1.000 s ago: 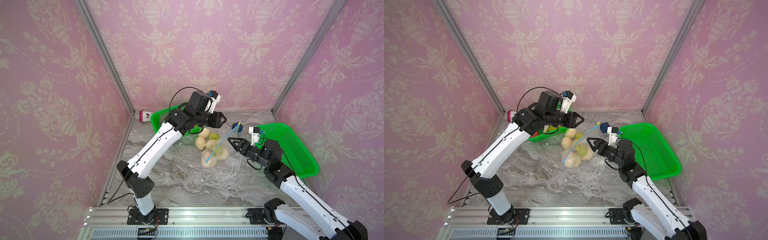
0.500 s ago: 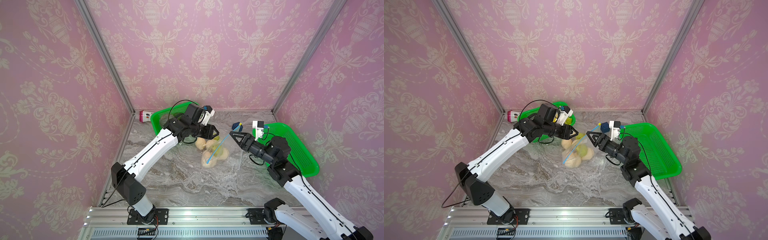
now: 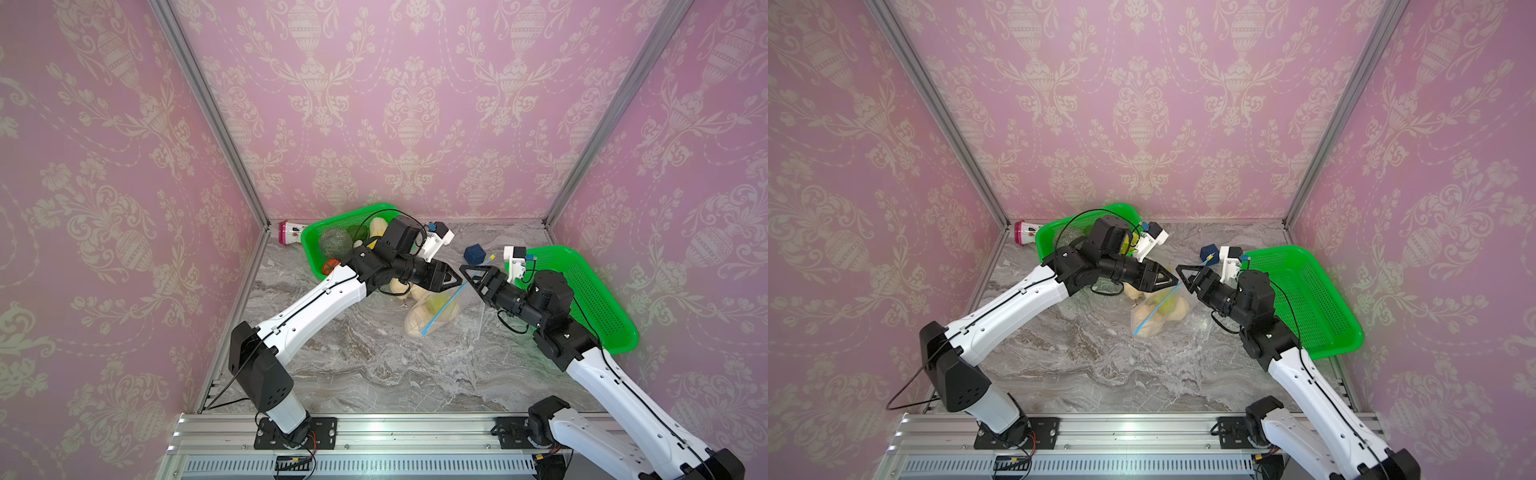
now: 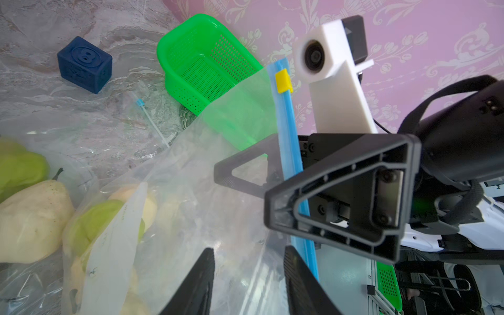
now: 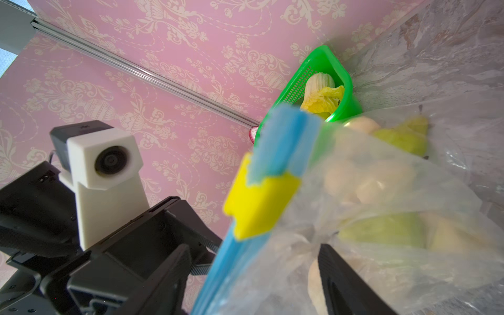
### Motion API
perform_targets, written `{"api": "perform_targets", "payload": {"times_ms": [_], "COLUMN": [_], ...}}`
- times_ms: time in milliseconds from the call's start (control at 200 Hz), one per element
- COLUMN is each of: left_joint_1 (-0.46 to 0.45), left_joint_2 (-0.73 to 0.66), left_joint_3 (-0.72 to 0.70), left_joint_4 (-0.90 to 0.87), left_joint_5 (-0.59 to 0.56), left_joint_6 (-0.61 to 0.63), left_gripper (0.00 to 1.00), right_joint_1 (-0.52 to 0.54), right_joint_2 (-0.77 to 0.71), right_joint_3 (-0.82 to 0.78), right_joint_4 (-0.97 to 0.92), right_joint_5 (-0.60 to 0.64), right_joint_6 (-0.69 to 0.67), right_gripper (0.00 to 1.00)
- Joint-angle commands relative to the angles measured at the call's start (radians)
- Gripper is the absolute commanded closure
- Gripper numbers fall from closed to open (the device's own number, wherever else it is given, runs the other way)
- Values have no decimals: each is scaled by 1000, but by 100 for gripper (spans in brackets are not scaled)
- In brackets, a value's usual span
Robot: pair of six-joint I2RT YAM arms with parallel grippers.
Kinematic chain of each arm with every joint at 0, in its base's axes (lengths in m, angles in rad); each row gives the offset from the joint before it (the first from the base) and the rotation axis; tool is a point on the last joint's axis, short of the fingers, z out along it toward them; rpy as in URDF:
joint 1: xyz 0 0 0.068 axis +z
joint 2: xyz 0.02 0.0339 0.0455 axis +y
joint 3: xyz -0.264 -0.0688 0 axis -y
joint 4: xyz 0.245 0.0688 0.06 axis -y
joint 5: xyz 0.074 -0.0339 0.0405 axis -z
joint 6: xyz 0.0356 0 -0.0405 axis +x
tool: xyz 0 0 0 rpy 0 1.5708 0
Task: Open the zip-top bag and take out the pear
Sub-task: Adjust the zipper food storage bag at the center of the board.
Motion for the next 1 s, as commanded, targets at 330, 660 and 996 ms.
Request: {"api": "perform_targets", "payload": {"times_ms": [330,660,996], "left_joint_1": [24,55,126], "left_joint_2": [152,276,368], "left_joint_3": [193,422,528], "left_joint_4": [-184,-225,-323], "left_joint_5": [-108,3,399], "left_joint_6": [151,338,790], "left_gripper": [59,44,37], "right_joint_1": [-2,-3,-1], "right_joint_2": [-25,-19,-176], "right_joint_3": [60,7,-148], "right_joint_4": [-233,-239,-28], "right_joint_5": [98,8,-99], "right_joint_6": [-231,-520,-752], "right_gripper": [78,87,85]}}
